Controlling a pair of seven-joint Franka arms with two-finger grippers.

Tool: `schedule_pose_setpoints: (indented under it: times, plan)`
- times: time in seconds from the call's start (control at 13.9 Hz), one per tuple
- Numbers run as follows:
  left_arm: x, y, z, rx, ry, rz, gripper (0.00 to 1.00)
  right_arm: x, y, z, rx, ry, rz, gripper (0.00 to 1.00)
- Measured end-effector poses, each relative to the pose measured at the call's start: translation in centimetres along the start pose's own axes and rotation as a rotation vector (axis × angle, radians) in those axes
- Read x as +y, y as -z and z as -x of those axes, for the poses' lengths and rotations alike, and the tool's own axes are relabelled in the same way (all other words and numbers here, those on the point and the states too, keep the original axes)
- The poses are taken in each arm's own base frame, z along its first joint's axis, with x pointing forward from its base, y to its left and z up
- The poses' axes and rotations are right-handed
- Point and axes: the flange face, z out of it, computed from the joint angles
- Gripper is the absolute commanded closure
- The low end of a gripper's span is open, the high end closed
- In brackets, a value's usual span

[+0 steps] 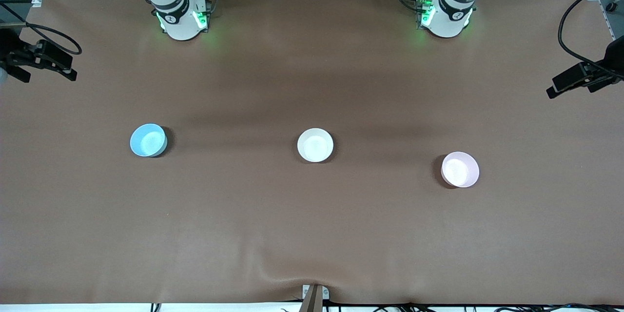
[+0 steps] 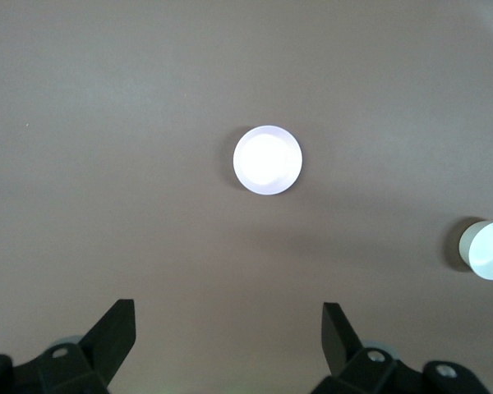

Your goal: Stack pink and blue bowls on white bowl

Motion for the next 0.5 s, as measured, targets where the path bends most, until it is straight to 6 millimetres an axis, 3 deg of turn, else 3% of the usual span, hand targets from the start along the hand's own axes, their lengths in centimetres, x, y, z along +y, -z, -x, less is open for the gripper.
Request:
schedule_pose_setpoints:
  times: [0.5]
  plan:
    - [0.96, 0.04, 0.2, -0.002, -0.018, -0.005, 0.0, 0.0, 0.0, 0.0, 0.0, 0.0, 0.0, 0.0]
